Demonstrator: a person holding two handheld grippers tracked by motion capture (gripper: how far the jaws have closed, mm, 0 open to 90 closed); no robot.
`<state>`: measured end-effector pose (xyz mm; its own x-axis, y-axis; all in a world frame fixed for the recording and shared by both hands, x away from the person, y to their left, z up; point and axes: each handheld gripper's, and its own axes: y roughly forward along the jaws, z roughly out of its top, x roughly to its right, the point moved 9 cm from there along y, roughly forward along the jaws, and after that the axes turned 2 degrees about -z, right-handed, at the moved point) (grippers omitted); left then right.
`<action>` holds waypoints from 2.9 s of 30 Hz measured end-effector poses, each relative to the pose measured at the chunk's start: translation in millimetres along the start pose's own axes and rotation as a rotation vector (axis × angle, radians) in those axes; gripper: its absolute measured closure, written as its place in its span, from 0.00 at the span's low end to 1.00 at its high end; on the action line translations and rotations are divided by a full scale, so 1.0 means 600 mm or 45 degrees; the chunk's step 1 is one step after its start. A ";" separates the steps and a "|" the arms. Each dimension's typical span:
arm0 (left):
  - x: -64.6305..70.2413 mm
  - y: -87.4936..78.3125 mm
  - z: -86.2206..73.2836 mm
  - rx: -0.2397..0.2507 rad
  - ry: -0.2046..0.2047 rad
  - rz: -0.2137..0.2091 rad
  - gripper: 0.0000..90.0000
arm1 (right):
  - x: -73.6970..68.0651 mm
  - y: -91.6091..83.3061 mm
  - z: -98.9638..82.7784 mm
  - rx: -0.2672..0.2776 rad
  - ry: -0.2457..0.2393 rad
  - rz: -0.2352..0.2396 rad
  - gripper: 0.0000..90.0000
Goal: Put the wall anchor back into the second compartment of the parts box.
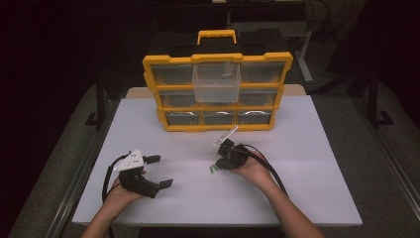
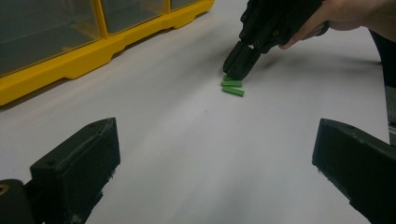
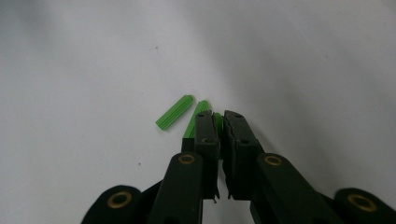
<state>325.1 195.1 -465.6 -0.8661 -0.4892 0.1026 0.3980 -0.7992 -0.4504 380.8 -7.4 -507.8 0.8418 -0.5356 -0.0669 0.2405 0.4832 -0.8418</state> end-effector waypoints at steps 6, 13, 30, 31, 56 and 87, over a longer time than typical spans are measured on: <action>0.000 0.000 -0.001 0.004 0.003 -0.008 0.01 | 0.007 -0.016 -0.002 0.002 0.034 0.012 0.93; 0.002 0.001 -0.003 -0.014 0.015 -0.015 0.01 | 0.012 -0.044 -0.004 0.031 0.066 0.033 0.93; 0.004 0.000 -0.003 -0.010 0.011 -0.020 0.01 | 0.024 -0.098 0.002 0.072 0.082 0.051 0.93; 0.004 0.000 -0.003 -0.012 0.011 -0.020 0.01 | 0.027 -0.107 0.003 0.074 0.086 0.048 0.93; 0.003 -0.001 -0.001 -0.001 0.012 -0.012 0.01 | 0.051 -0.187 0.043 0.119 0.080 0.056 0.93; 0.006 0.002 -0.001 -0.005 0.009 -0.019 0.01 | 0.095 -0.320 0.114 0.191 0.110 0.008 0.93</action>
<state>322.4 192.9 -466.3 -0.8743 -0.4744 0.1029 0.3836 -0.8051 -0.4525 415.4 -83.3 -313.6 0.8005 -0.5865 -0.1232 0.3101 0.5814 -0.7522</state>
